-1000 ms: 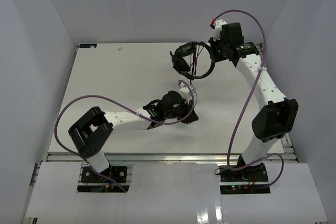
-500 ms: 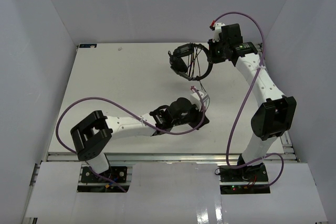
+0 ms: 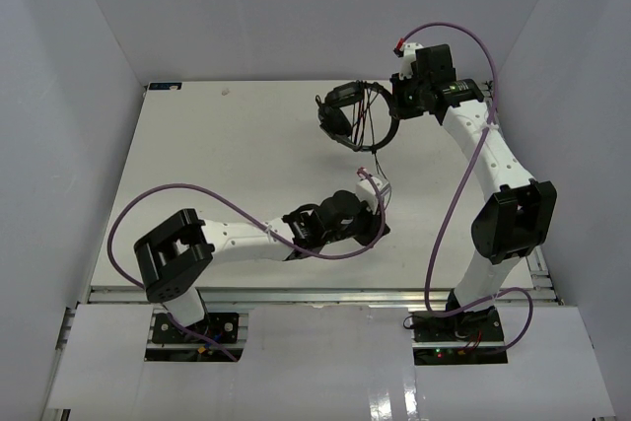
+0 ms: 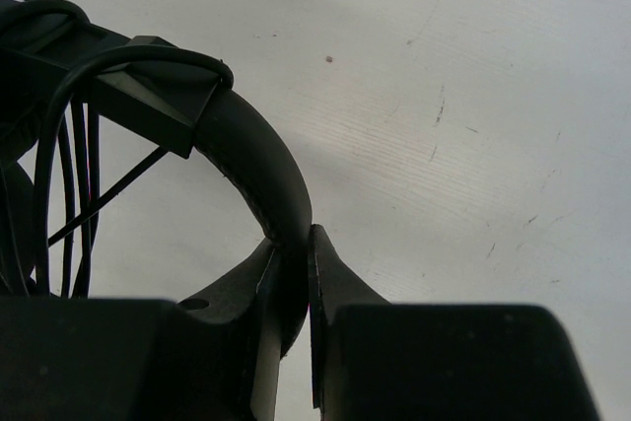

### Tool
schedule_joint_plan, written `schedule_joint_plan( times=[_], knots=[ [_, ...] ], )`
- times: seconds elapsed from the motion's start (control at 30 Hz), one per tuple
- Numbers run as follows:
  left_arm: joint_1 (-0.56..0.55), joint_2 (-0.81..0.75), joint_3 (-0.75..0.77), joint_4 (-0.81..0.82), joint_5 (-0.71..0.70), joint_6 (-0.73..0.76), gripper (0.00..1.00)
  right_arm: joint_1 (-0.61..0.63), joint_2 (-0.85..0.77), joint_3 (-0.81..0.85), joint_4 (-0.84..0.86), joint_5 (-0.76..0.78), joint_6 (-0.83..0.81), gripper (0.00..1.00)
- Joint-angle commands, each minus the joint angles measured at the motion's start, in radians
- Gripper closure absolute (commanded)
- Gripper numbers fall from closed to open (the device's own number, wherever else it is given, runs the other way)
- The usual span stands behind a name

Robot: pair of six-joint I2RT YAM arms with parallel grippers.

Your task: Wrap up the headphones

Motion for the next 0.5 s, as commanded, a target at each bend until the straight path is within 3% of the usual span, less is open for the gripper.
schedule_joint_plan(
  times=[0.0,0.47],
  knots=[
    [0.004,-0.053,-0.096,0.017,-0.068,0.010,0.88,-0.008,-0.080,0.011,0.069,-0.031,0.034,0.92],
    [0.081,-0.196,-0.216,0.058,-0.191,0.096,0.87,-0.011,-0.136,-0.059,0.058,-0.069,-0.020,0.92]
  ],
)
